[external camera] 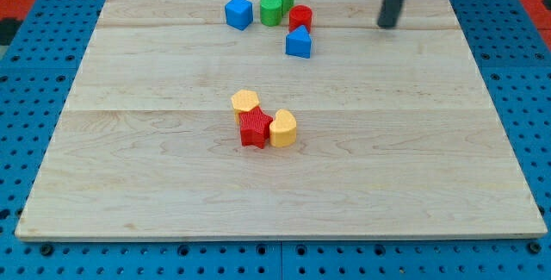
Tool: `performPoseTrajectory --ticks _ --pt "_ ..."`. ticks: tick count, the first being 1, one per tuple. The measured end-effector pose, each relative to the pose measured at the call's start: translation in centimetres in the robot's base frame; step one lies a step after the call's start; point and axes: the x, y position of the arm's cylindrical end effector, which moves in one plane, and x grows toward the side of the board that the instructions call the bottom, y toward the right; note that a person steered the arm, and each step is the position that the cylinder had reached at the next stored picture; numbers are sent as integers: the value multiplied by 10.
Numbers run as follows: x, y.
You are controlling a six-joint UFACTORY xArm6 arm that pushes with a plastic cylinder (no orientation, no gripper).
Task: Push red circle along with triangle downwards
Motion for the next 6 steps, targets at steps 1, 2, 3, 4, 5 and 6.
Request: performPoseTrajectory --ticks 1,2,3,4,5,6 --pt "-26 -83" --pt "14 -111" --pt "45 -111" --pt "74 -137" --pt "79 -153" --pt "79 -154"
